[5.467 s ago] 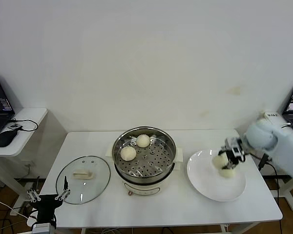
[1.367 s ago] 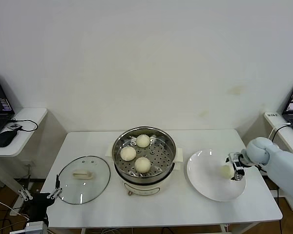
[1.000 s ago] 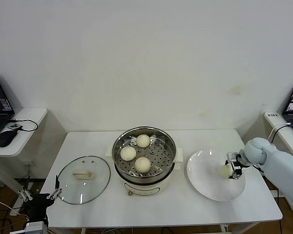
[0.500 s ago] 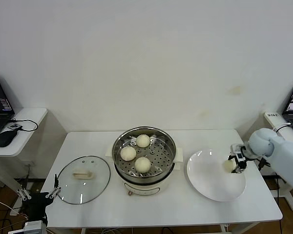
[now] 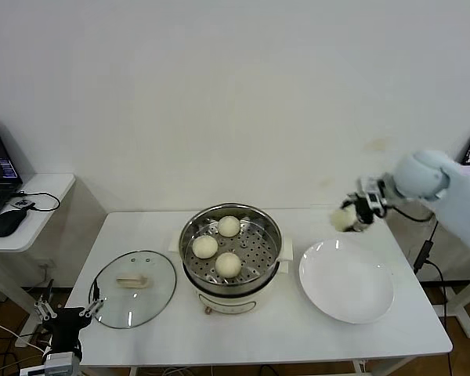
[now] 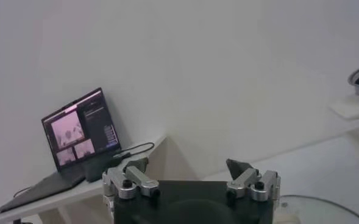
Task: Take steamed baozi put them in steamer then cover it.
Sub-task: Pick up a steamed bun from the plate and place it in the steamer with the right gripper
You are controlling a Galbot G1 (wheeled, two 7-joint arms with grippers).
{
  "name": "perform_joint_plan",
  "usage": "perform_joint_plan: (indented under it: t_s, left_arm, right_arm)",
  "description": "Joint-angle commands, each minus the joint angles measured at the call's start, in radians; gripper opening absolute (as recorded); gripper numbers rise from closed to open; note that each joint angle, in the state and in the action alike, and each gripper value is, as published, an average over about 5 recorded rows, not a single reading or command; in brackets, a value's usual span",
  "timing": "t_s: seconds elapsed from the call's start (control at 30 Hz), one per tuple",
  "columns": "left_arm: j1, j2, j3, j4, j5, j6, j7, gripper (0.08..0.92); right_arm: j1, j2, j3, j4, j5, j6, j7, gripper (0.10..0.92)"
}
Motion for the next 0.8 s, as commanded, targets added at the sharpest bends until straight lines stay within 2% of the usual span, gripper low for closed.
perform_joint_plan:
  t_s: [0.03,0.2,0.37,0.8]
  left_arm:
    - [-0.005,-0.005,-0.001,0.000,0.000,0.001,0.001,0.823]
    - [-0.006,-0.012,-0.005,0.000,0.000,0.002,0.001,0.823]
    - [-0.002,-0.012,-0.019,-0.006,-0.002,0.002,0.001,0.823]
    - [0.001,-0.016,-0.028,-0.007,-0.002,-0.001,-0.002,0.823]
  right_arm:
    - [0.255,0.265,-0.202,0.036,0.240,-0.139,0.073,0.636]
    - [0.199,0.376,-0.217,0.008,0.288,-0.201,0.119,0.636]
    - [0.121,0.452,-0.224,-0.032,0.272,-0.251,0.145,0.636]
    - [-0.028,0.478,-0.224,-0.108,0.160,-0.257,0.154,0.636]
